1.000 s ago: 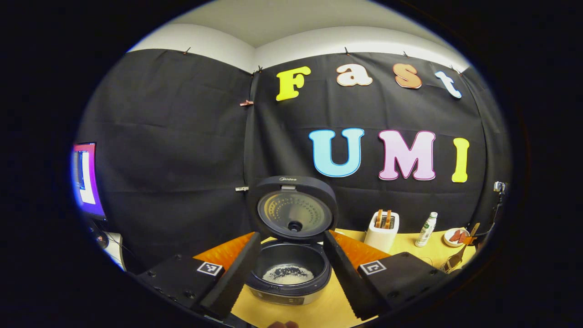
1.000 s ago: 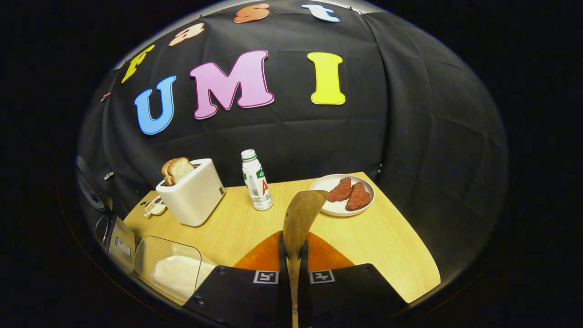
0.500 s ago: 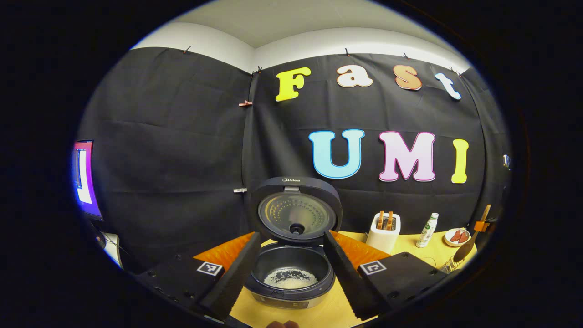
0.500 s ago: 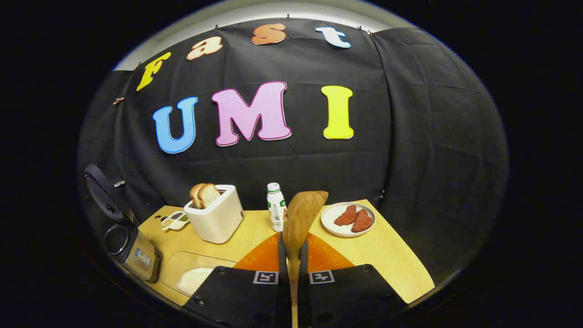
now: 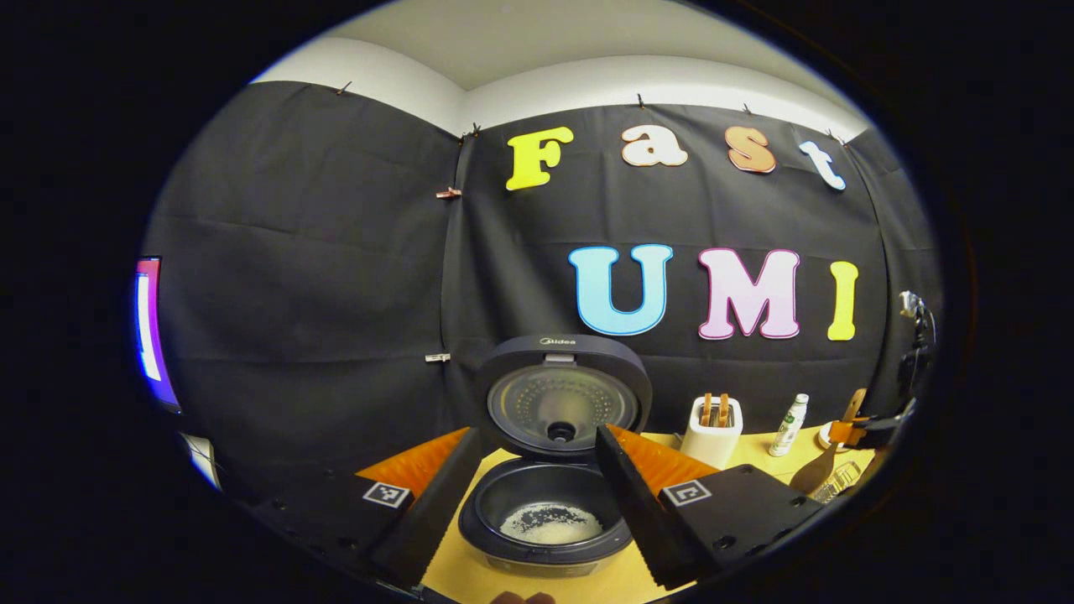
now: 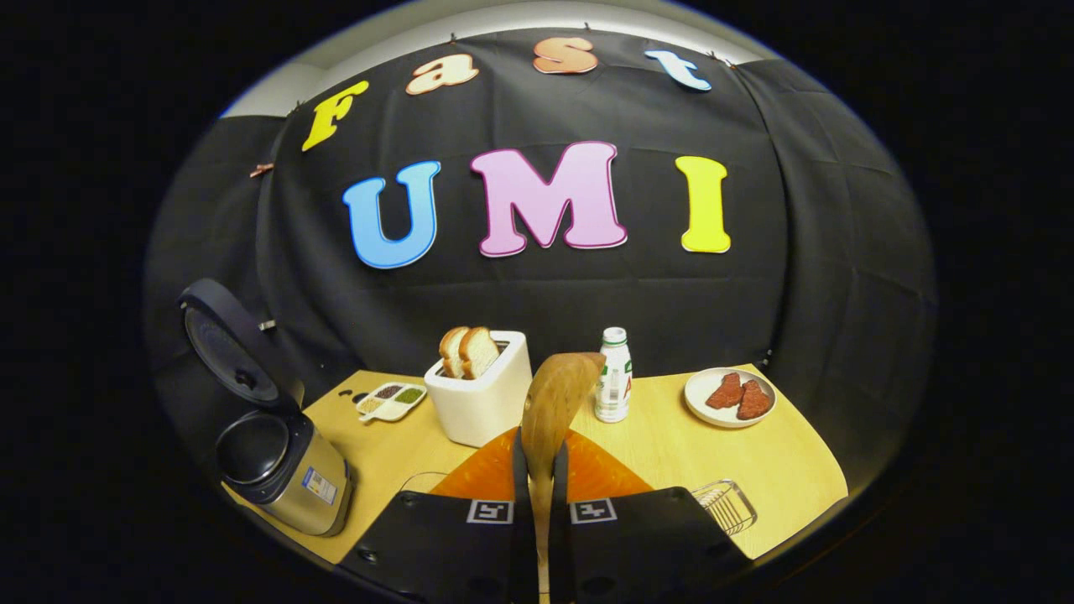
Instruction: Close the left gripper, press the button to open the rice cooker; take a wooden spoon from the chopstick holder with the right hand, scoop a spoonful of rice and pour it into the rice cooker, then put the wooden spoon back into the chopstick holder.
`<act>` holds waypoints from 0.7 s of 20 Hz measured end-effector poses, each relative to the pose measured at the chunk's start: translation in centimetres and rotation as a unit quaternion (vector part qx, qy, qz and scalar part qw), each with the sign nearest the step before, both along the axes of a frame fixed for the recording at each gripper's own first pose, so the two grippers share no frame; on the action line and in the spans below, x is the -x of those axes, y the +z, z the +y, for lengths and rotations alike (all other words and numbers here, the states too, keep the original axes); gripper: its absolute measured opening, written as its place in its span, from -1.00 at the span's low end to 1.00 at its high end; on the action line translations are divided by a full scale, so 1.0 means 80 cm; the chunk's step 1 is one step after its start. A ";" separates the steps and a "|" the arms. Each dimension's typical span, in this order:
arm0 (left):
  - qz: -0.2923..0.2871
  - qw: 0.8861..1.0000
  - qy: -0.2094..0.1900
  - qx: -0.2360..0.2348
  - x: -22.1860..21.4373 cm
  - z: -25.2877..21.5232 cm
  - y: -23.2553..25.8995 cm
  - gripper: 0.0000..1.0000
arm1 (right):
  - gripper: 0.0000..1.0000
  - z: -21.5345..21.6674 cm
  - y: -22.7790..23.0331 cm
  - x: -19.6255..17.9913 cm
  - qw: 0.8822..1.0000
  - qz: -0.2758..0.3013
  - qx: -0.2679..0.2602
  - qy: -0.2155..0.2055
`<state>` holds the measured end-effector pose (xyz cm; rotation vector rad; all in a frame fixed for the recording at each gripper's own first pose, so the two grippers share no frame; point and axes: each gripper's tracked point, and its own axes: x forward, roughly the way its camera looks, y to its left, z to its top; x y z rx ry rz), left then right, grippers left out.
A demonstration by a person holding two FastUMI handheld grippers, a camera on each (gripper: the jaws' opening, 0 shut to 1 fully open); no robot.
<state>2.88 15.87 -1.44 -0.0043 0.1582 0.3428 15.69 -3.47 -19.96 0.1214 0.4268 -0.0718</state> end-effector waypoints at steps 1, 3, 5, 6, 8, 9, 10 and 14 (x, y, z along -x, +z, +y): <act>0.003 1.000 -0.005 0.005 -0.002 0.003 -0.003 0.87 | -0.81 0.010 -0.016 0.001 1.000 0.015 0.004 0.003; 0.003 1.000 -0.008 0.008 -0.009 0.015 -0.004 0.87 | -0.80 0.022 -0.040 0.002 0.999 0.030 0.009 -0.002; 0.003 1.000 -0.016 0.008 -0.016 0.022 -0.005 0.87 | -0.80 0.027 -0.068 0.004 0.998 0.049 0.025 -0.007; 0.004 1.000 -0.020 0.007 -0.019 0.023 -0.006 0.87 | -0.80 0.032 -0.082 0.006 0.998 0.059 0.031 -0.008; 0.005 1.000 -0.026 0.006 -0.024 0.029 -0.007 0.87 | -0.80 0.046 -0.101 0.008 0.997 0.071 0.033 -0.007; 0.007 1.000 -0.029 0.009 -0.027 0.030 -0.009 0.87 | -0.80 0.052 -0.104 0.005 0.997 0.069 0.038 -0.006; 0.008 0.999 -0.033 0.013 -0.030 0.029 -0.011 0.87 | -0.80 0.061 -0.104 0.003 0.997 0.073 0.038 -0.001; 0.006 0.999 -0.038 0.025 -0.036 0.031 -0.016 0.88 | -0.80 0.111 -0.107 0.013 0.996 0.086 -0.016 0.006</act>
